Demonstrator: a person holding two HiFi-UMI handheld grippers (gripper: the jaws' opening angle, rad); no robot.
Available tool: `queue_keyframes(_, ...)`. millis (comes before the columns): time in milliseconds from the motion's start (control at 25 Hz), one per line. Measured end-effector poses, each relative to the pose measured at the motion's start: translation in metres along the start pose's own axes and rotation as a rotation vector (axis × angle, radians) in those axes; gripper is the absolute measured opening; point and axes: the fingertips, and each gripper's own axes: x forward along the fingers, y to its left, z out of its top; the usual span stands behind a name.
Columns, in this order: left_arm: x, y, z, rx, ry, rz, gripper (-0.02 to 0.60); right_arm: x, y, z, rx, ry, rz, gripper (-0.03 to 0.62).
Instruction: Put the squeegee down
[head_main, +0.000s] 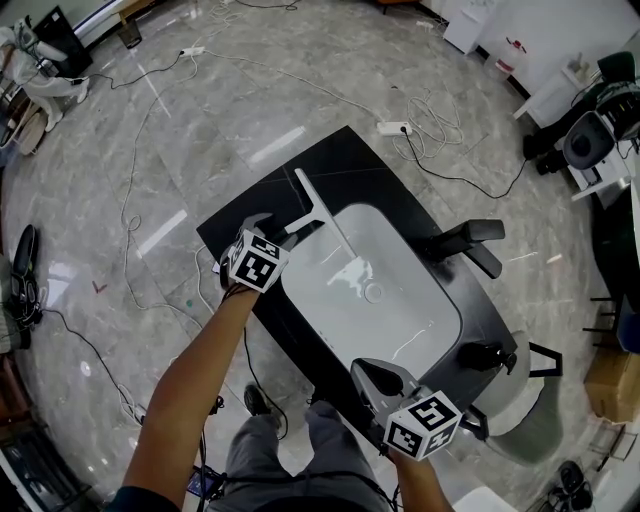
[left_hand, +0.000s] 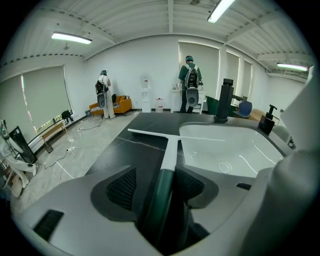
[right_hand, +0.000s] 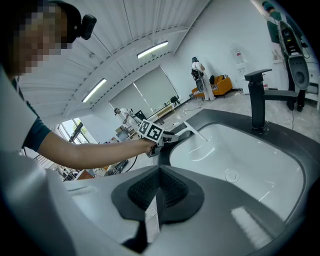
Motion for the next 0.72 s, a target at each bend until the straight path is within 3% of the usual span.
queue_keyframes(160,0.000,0.001,0.002,0.015,-0.018,-0.001,0.222,0.001,0.001,0.002,-0.002,-0.001,-0.005,0.008)
queue_keyframes(520,-0.014,-0.020,-0.001,0.054,-0.053,-0.122,0.221,0.002,0.016,0.014,-0.015,-0.012,-0.002,0.008)
queue_keyframes(720,-0.019,-0.018,-0.009,0.045,-0.067,-0.128,0.221,0.006,0.024,0.018,-0.028,-0.009,-0.003,0.008)
